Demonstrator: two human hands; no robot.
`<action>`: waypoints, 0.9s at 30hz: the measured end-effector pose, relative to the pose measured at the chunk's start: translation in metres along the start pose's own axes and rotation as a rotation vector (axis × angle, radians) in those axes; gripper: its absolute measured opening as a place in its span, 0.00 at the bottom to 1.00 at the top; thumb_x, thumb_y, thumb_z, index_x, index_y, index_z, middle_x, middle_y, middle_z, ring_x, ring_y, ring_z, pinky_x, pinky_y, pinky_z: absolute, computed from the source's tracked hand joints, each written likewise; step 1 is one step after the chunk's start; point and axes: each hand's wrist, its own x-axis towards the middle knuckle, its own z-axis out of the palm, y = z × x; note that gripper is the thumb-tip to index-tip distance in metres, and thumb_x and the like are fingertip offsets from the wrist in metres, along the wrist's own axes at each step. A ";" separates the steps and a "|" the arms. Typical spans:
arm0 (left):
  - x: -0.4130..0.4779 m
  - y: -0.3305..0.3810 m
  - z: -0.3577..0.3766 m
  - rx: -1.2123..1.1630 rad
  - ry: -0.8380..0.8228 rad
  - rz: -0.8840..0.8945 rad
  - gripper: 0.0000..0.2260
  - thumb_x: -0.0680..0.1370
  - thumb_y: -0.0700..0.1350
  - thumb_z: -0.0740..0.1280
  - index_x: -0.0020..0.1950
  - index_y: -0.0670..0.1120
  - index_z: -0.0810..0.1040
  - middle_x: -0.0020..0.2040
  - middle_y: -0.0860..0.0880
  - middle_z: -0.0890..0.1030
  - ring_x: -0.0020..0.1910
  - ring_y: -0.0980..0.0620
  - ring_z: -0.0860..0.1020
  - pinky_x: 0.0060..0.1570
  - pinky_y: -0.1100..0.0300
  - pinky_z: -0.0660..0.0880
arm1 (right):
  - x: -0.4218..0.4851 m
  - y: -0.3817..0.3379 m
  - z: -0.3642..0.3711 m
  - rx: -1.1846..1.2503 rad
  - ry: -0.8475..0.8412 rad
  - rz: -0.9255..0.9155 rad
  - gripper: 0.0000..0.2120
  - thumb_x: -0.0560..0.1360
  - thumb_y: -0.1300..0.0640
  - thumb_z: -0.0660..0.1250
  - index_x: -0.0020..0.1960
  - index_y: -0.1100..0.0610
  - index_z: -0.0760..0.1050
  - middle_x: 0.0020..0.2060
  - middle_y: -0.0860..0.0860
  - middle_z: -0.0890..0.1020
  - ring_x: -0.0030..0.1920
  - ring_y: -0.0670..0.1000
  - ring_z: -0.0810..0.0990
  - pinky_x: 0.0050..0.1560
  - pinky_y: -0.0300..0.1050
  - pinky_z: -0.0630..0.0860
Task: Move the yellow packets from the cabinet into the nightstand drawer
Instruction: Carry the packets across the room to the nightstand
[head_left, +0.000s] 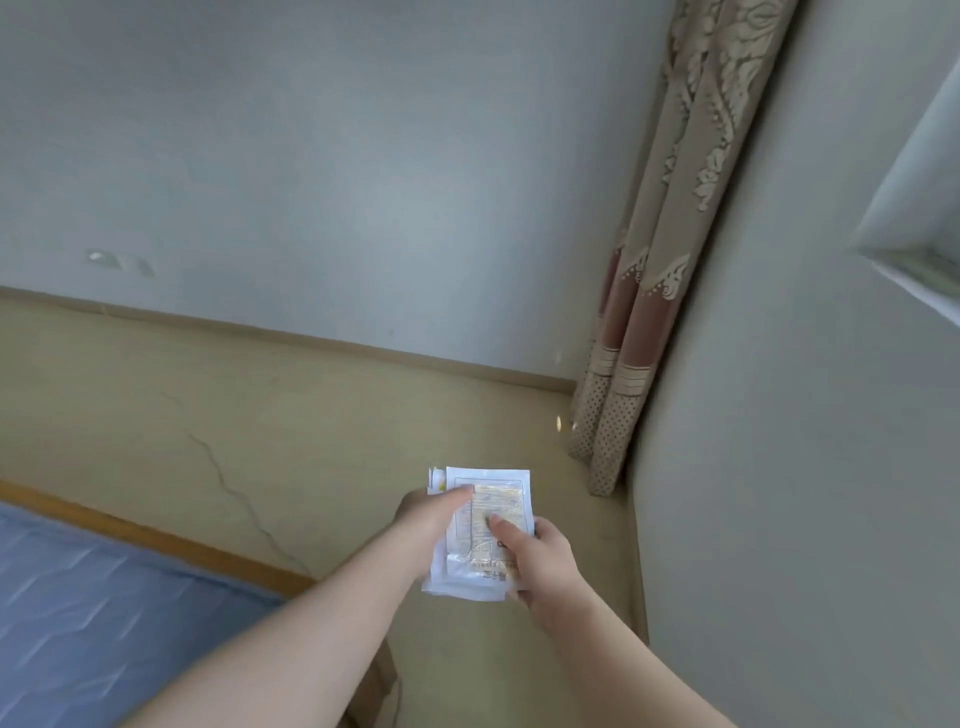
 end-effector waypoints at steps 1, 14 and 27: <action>0.010 0.007 -0.003 0.000 -0.010 -0.008 0.09 0.78 0.46 0.66 0.41 0.43 0.71 0.34 0.51 0.70 0.31 0.56 0.68 0.33 0.61 0.66 | 0.007 -0.006 0.006 -0.003 -0.013 0.010 0.11 0.72 0.58 0.72 0.51 0.60 0.76 0.48 0.59 0.84 0.49 0.60 0.83 0.46 0.51 0.79; 0.259 0.205 0.018 -0.108 0.068 0.071 0.05 0.78 0.44 0.66 0.46 0.42 0.77 0.35 0.49 0.78 0.32 0.53 0.75 0.25 0.65 0.70 | 0.277 -0.181 0.086 -0.047 -0.170 -0.005 0.12 0.72 0.57 0.72 0.53 0.59 0.76 0.49 0.58 0.84 0.44 0.56 0.83 0.41 0.45 0.79; 0.453 0.372 0.007 -0.352 0.268 0.131 0.06 0.77 0.41 0.67 0.47 0.39 0.81 0.36 0.43 0.83 0.32 0.47 0.82 0.29 0.63 0.75 | 0.513 -0.341 0.182 -0.240 -0.501 -0.033 0.10 0.73 0.56 0.70 0.54 0.57 0.77 0.49 0.56 0.84 0.49 0.57 0.83 0.53 0.53 0.78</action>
